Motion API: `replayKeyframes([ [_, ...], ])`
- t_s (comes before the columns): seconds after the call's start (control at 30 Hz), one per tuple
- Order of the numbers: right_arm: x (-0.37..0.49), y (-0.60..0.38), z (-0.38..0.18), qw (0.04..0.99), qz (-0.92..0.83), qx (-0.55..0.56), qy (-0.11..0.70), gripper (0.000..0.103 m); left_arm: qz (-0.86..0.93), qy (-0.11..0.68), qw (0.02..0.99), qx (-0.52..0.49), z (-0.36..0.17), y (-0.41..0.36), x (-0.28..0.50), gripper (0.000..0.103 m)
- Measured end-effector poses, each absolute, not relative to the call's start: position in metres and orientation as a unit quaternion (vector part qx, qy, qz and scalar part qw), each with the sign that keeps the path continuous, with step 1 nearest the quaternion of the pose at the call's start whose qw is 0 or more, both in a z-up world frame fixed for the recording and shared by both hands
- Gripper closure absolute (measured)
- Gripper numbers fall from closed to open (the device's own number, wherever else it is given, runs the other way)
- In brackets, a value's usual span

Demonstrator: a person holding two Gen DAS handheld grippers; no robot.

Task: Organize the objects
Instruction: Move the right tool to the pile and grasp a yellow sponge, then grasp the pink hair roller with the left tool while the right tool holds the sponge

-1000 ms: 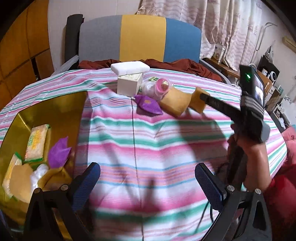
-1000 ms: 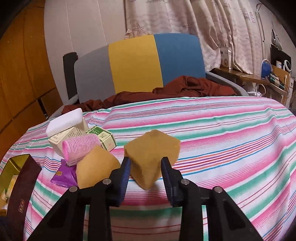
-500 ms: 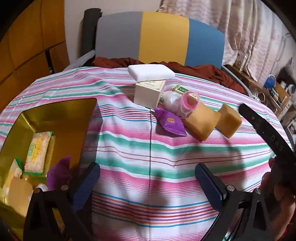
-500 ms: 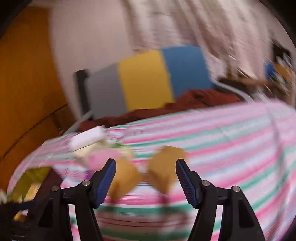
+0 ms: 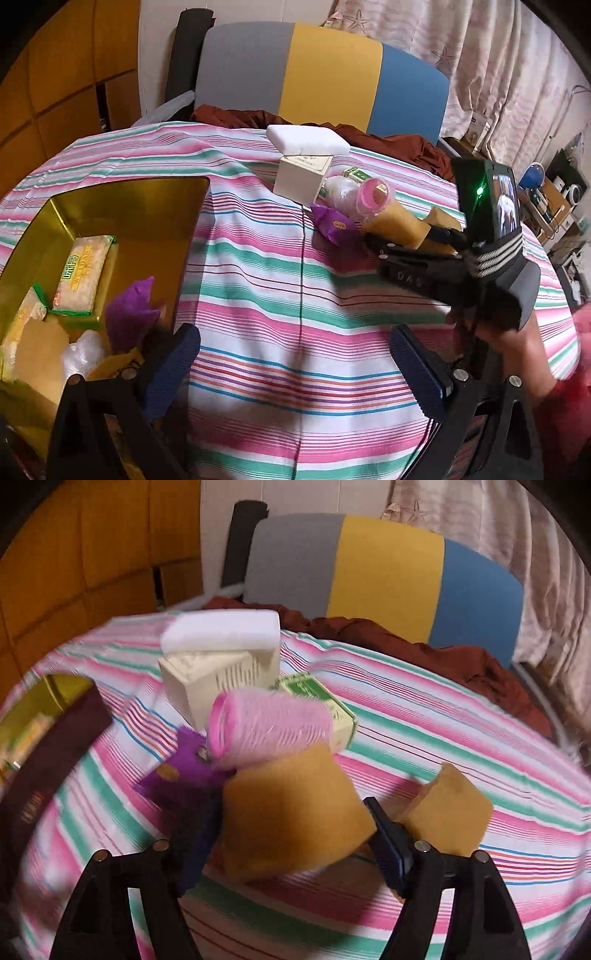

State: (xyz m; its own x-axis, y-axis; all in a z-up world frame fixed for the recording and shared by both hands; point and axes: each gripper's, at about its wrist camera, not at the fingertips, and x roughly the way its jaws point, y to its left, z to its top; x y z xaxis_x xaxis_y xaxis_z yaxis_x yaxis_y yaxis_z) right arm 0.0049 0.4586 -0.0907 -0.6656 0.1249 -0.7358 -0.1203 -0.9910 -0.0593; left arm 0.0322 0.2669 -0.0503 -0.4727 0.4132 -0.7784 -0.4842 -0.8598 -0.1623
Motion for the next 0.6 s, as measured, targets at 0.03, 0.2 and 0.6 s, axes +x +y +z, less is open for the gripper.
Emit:
replayKeyframes([
  [0.03, 0.01, 0.46, -0.088, 0.058, 0.917, -0.394, 0.015, 0.033, 0.858, 0.04, 0.263, -0.441, -0.05, 0.266, 0.033, 0.0],
  [0.2, 0.05, 0.469, -0.082, 0.056, 0.928, -0.359, 0.086, 0.035, 0.863, 0.034, 0.26, -0.433, -0.046, 0.261, 0.032, 0.0],
  [0.6, 0.121, 0.444, -0.093, 0.019, 0.933, -0.344, 0.105, 0.035, 0.855, 0.044, 0.293, -0.426, -0.041, 0.298, 0.025, 0.0],
])
